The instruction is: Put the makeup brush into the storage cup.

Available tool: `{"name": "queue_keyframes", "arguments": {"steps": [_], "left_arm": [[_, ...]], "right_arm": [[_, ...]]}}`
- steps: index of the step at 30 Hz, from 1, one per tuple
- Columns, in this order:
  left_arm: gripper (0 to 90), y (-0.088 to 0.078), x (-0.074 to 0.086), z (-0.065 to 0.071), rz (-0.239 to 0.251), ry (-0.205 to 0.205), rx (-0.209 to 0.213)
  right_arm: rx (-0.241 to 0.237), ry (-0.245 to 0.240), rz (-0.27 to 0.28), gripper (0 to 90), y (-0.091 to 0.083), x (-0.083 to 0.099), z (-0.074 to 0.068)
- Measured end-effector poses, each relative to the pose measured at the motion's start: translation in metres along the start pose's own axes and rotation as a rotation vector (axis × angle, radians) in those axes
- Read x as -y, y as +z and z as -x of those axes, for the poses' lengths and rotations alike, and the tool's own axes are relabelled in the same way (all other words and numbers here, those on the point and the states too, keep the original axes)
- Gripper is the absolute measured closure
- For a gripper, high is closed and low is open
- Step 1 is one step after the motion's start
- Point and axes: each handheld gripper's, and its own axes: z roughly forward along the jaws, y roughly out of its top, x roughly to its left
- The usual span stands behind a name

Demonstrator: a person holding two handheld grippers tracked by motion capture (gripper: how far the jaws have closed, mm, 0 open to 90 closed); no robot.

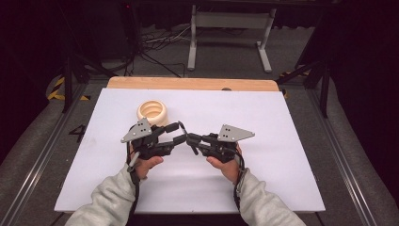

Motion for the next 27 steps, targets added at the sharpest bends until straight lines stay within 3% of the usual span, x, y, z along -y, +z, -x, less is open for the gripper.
{"name": "queue_keyframes", "arguments": {"steps": [7, 13, 24, 27], "left_arm": [[63.4, 0.0076, 0.0014, -0.0009, 0.009, -0.025, 0.059], [71.4, 0.0078, 0.0014, 0.0009, 0.025, -0.008, 0.086], [73.2, 0.0092, 0.0014, 0.0046, 0.012, 0.018, 0.049], [73.4, 0.0081, 0.0005, 0.0044, 0.013, 0.017, 0.037]], "right_arm": [[-0.016, 0.0, 0.005, 79.6, 0.0, 0.0006, -0.0002], [-0.028, -0.002, 0.011, 79.6, 0.0, 0.001, -0.0007], [-0.029, 0.01, 0.01, 78.5, 0.0026, 0.0037, 0.0004], [-0.028, 0.004, -0.007, 72.8, 0.0042, 0.0046, -0.0001]]}}
